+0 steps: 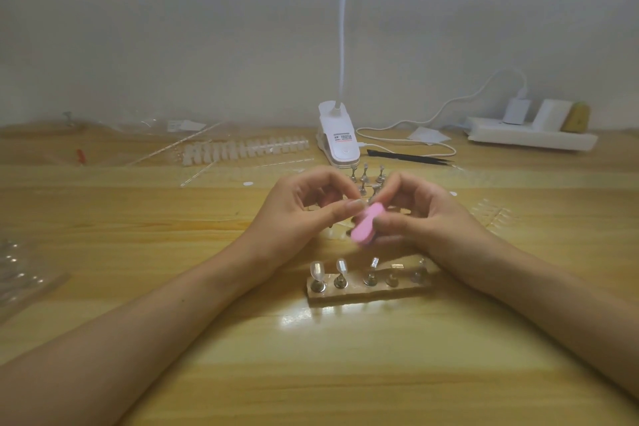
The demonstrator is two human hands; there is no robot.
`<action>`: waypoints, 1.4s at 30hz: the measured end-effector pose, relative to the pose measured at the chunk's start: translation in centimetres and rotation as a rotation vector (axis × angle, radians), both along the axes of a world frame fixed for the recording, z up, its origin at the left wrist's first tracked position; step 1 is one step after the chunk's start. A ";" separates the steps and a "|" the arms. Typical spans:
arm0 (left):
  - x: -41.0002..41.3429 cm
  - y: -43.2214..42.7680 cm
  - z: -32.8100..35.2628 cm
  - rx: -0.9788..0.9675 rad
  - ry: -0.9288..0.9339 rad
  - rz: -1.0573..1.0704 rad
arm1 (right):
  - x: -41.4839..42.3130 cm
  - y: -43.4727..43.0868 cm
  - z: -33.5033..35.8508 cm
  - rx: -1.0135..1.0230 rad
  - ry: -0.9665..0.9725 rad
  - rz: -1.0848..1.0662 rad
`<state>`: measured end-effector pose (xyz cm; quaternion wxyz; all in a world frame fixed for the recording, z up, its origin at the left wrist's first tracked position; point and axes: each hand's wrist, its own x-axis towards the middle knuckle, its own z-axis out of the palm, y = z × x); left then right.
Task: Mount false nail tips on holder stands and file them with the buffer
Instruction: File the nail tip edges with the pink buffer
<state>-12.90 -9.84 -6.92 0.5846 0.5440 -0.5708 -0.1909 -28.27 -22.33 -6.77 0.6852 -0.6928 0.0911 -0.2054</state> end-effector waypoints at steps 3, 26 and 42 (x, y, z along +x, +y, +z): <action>0.1 0.0 -0.1 0.013 -0.016 0.008 | -0.1 -0.2 0.0 0.026 -0.023 -0.067; -0.1 0.1 0.1 0.025 0.002 0.004 | 0.0 -0.2 -0.2 -0.017 0.005 -0.008; 0.0 0.1 0.2 0.032 -0.030 0.021 | -0.1 -0.5 -0.3 0.019 -0.033 -0.048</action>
